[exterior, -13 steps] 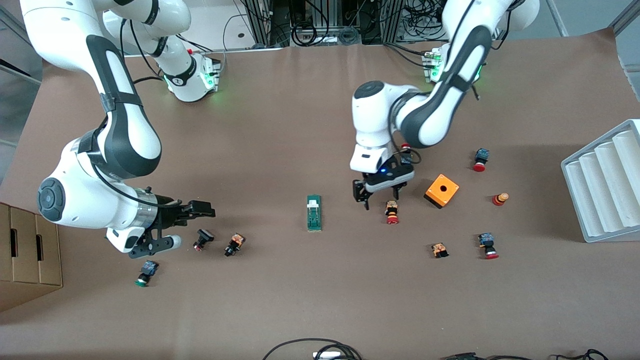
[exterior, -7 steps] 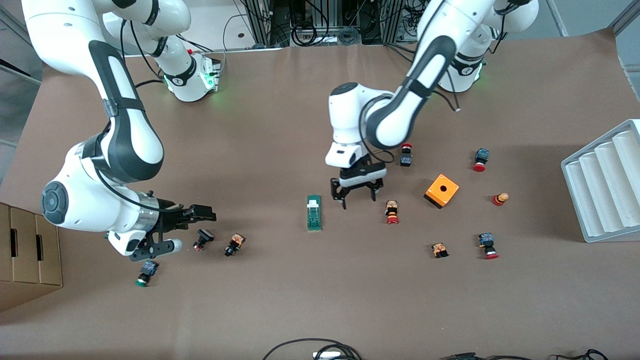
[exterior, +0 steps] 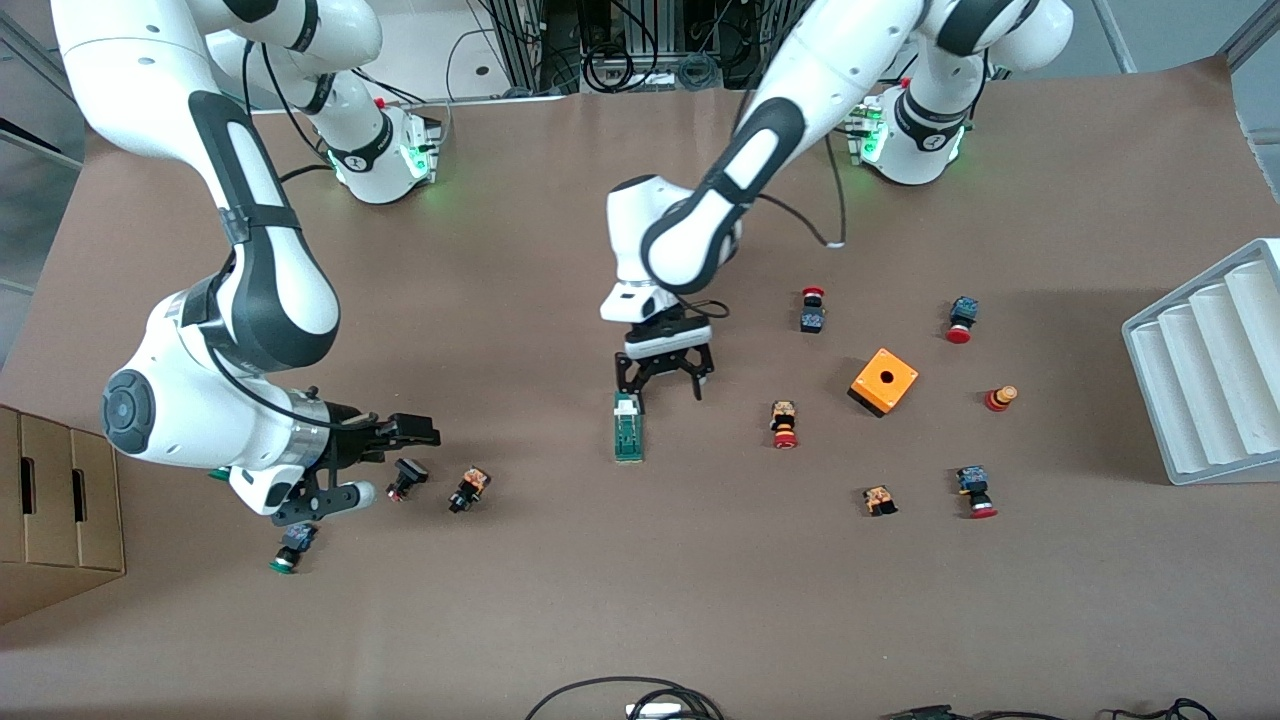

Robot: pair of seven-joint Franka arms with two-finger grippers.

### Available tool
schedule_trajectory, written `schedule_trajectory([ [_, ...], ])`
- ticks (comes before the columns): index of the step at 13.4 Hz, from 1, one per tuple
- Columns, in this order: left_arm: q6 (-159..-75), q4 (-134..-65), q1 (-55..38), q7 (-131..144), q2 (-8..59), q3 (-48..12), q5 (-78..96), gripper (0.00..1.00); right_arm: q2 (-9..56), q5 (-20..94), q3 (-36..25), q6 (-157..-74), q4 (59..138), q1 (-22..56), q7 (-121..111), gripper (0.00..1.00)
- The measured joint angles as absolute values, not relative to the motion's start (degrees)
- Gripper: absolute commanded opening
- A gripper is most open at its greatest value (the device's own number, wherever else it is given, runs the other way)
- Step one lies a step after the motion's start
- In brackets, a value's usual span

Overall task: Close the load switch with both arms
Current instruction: 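Lower the left gripper and grasp the green load switch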

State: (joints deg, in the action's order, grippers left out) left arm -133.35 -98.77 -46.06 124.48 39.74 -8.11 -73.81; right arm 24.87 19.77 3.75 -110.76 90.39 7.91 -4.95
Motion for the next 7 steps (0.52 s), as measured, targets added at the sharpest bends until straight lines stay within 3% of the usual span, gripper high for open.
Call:
schedule_trajectory([
  [7,-124.90,-88.90,-53.12,124.98,48.48,-7.04,-76.34,0.99,25.04,19.77,3.68,-110.87,90.39,8.16,-5.16,1.00],
])
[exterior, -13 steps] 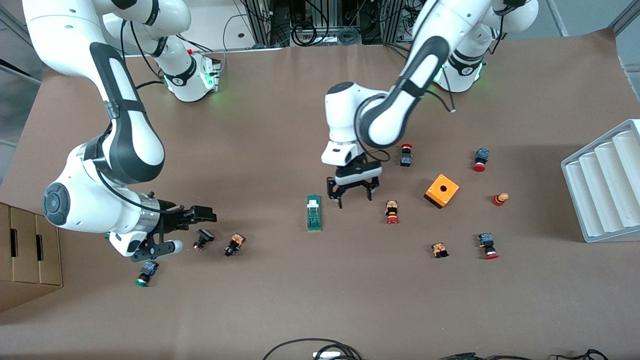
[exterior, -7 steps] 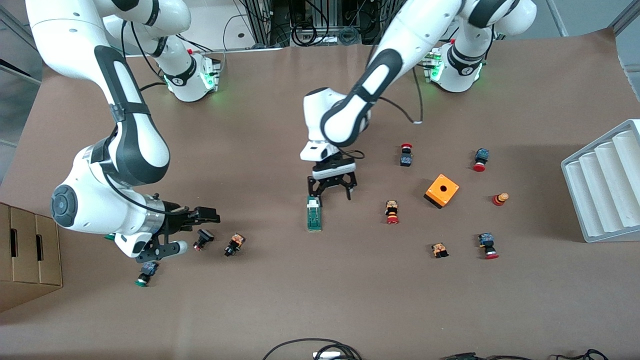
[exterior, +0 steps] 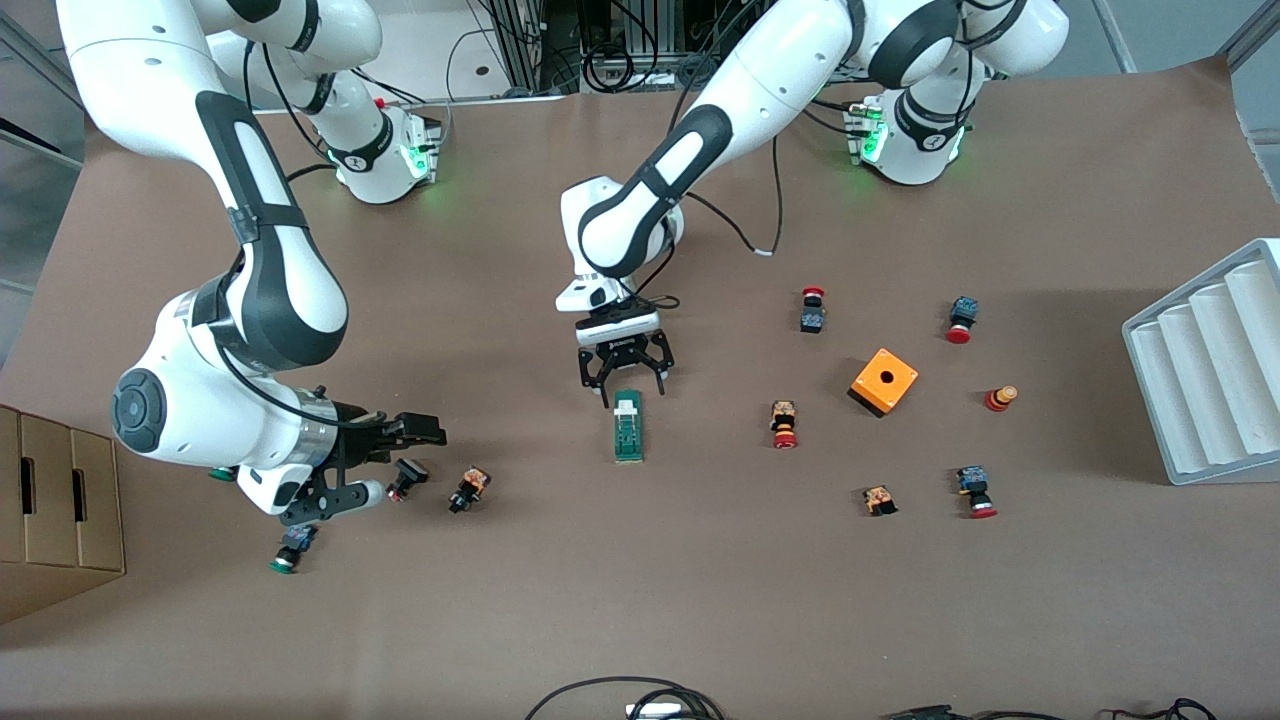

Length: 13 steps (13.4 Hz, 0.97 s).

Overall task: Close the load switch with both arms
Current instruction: 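Lower the left gripper and grasp the green load switch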

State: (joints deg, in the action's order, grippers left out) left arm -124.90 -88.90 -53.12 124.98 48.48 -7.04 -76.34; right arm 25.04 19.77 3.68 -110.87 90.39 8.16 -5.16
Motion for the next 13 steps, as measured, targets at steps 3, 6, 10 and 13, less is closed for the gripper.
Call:
schedule_trajectory([
  [3,-124.86,-86.34,-54.88,127.74,51.46,-4.67,-77.84,0.99,25.06,20.97,3.72,-110.87,90.39,8.18,-5.44,1.00],
  [6,-124.53,-84.32,-57.26,132.24,55.39,-2.22,-79.90,0.99,25.20,21.57,3.72,-110.87,90.40,8.23,-6.65,1.00],
  [10,-120.82,-83.15,-60.29,133.61,57.00,0.13,-80.26,0.97,25.75,21.57,3.72,-110.90,90.51,8.23,-6.94,1.00],
  [13,-120.83,-82.94,-63.03,133.61,57.02,4.56,-80.26,0.99,25.75,21.57,3.72,-110.98,90.67,8.23,-6.97,1.00],
])
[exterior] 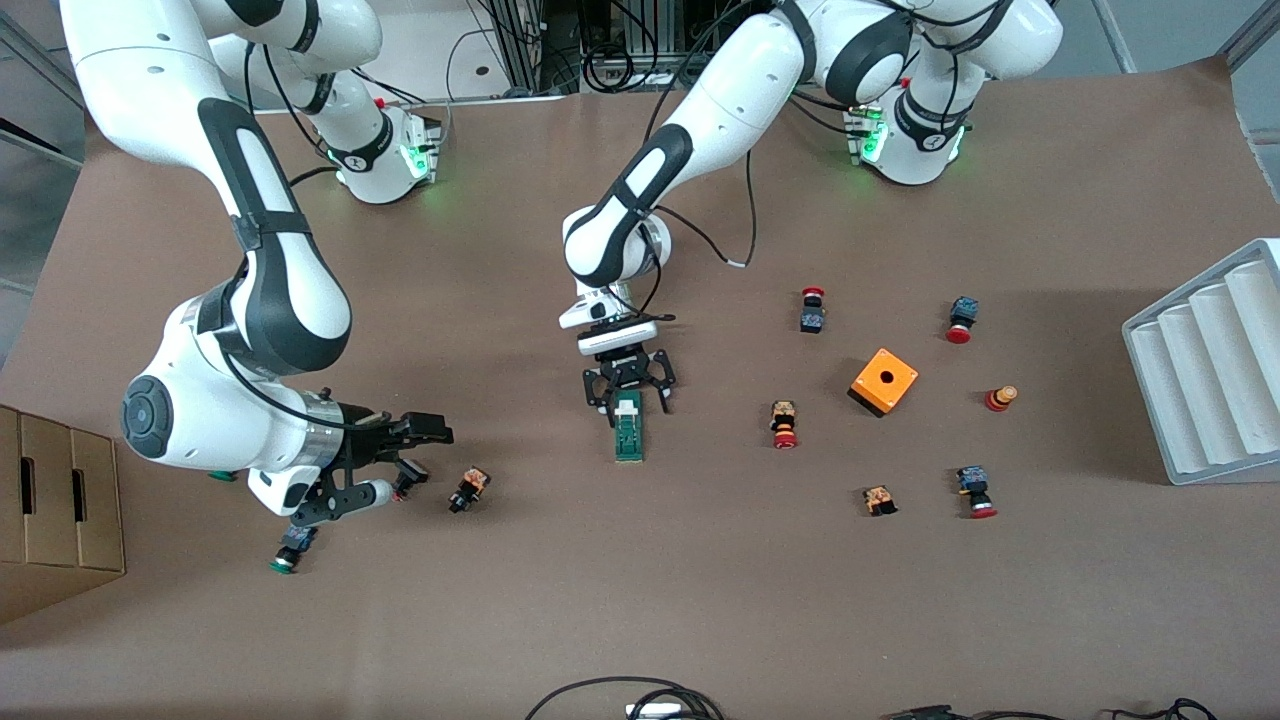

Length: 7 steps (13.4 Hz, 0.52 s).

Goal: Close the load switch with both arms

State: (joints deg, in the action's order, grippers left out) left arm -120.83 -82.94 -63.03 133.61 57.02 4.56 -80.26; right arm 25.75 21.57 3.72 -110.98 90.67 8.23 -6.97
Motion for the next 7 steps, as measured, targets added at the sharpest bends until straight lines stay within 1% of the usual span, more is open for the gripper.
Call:
schedule_trajectory([
  [3,-120.46,-82.94,-65.14,133.61,57.12,7.26,-80.26,0.99,25.74,21.57,3.72,-111.19,90.67,8.23,-6.97,1.00],
  [7,-118.21,-82.88,-67.38,134.19,58.05,7.53,-80.25,0.99,25.74,21.57,3.67,-111.64,90.72,8.20,-8.25,1.00],
])
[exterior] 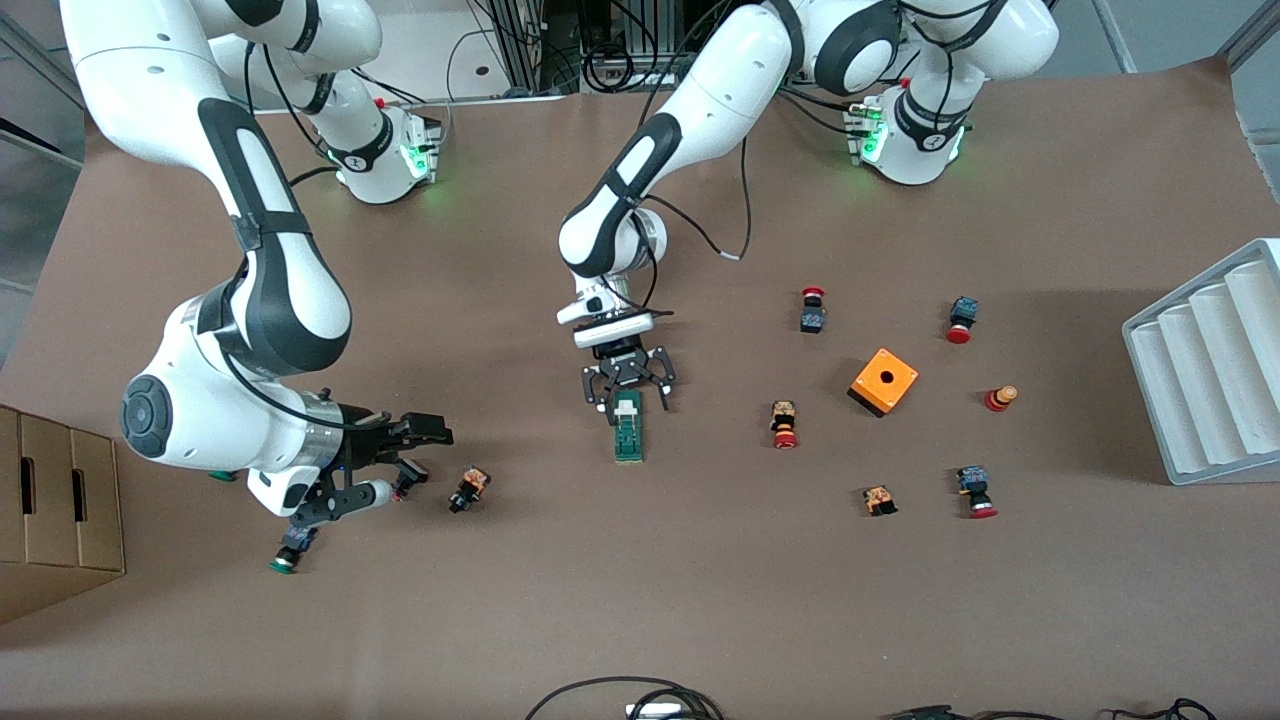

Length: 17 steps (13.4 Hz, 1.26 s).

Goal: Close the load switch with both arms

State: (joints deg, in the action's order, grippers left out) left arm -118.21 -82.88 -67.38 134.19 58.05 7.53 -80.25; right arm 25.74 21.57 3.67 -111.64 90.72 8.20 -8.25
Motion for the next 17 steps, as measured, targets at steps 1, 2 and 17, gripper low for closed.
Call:
schedule_trajectory([
  [1,-117.62,-82.52,-68.07,135.26,58.61,7.55,-80.25,0.99,25.74,21.57,3.63,-111.89,90.89,8.17,-8.89,1.00],
  [2,-116.78,-81.78,-68.68,136.19,59.37,7.59,-80.25,0.99,25.75,21.57,3.59,-112.24,91.12,8.16,-9.57,1.00],
  [17,-114.49,-78.28,-69.81,139.53,63.34,8.00,-80.26,0.87,25.43,27.25,3.49,-113.13,93.55,7.03,-12.44,1.00],
])
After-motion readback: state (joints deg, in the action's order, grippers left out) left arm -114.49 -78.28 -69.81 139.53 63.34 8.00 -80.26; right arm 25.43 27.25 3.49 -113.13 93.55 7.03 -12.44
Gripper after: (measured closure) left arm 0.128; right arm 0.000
